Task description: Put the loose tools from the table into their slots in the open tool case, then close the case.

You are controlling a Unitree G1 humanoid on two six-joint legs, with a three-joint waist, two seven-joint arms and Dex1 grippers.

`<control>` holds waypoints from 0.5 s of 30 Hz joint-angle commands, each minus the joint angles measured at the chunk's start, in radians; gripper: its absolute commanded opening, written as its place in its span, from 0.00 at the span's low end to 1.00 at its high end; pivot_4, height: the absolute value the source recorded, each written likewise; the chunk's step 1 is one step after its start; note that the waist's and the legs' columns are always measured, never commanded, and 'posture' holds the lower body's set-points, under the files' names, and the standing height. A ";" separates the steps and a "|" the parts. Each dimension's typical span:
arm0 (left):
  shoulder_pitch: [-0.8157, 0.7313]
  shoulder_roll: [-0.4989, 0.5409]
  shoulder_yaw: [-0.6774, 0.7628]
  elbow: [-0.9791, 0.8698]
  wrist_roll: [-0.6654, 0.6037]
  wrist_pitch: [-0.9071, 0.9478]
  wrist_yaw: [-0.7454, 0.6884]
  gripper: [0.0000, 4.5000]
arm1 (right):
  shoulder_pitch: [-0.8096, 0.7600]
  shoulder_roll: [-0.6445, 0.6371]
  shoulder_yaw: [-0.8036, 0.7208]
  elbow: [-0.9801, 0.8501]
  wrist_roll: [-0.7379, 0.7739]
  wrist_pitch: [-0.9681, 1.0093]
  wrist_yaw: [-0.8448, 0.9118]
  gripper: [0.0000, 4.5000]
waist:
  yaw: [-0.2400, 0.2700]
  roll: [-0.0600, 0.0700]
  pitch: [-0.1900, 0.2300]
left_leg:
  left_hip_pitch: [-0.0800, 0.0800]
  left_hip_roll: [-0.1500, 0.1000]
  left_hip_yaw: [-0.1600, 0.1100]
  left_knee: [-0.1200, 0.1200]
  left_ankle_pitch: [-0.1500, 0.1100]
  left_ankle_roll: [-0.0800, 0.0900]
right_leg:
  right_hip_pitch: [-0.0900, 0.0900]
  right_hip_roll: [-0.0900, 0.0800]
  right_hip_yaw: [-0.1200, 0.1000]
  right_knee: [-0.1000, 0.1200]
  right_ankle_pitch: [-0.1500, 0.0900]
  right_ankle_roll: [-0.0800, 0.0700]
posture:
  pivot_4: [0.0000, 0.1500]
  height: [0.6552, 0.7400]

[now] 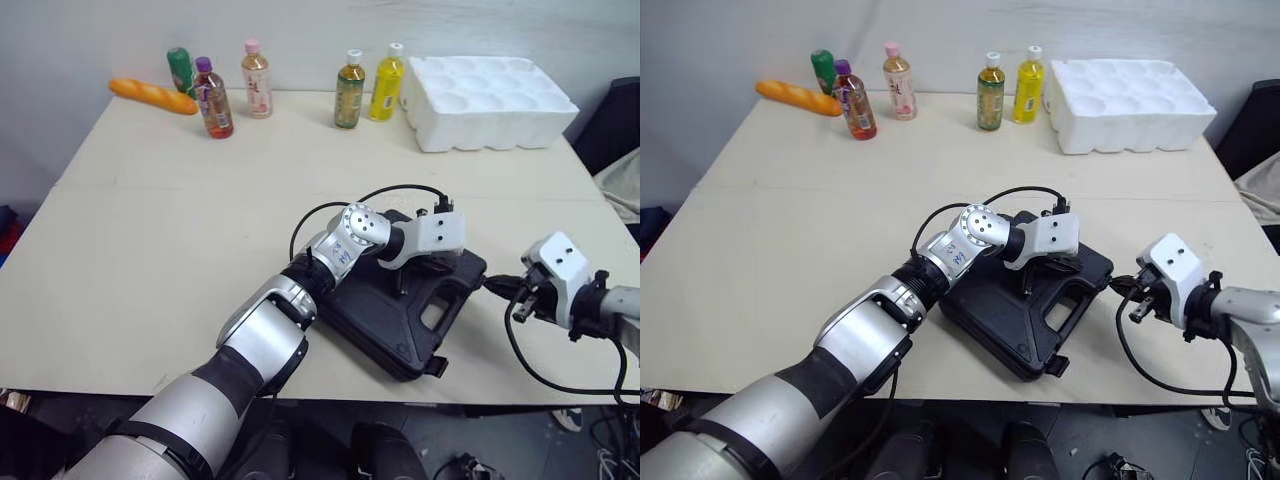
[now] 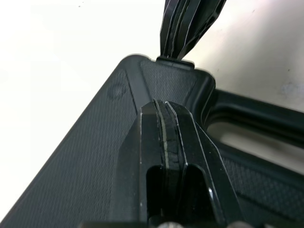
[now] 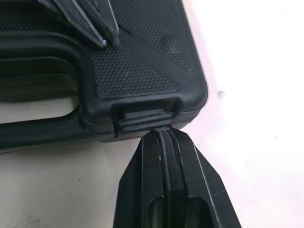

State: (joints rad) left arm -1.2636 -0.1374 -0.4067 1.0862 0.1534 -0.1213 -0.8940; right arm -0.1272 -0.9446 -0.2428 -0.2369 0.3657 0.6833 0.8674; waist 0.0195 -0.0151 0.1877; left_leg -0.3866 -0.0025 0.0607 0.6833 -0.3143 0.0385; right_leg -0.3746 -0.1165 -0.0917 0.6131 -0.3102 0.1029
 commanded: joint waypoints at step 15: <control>0.039 -0.001 -0.045 0.093 0.080 0.037 -0.016 0.00 | 0.000 0.002 -0.009 -0.097 0.023 0.023 -0.012 0.01 | -0.002 -0.001 -0.001 | 0.001 0.001 0.001 0.000 0.000 -0.001 | 0.000 0.000 0.002 0.000 0.000 0.000 | 1.00 0.98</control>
State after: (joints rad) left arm -1.2642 -0.1490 -0.4073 1.1002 0.1583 -0.1228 -0.8934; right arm -0.1306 -0.9361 -0.2379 -0.2768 0.3755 0.7252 0.8474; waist 0.0174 -0.0164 0.1864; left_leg -0.3860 -0.0020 0.0615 0.6829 -0.3144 0.0380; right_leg -0.3750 -0.1164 -0.0894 0.6131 -0.3102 0.1029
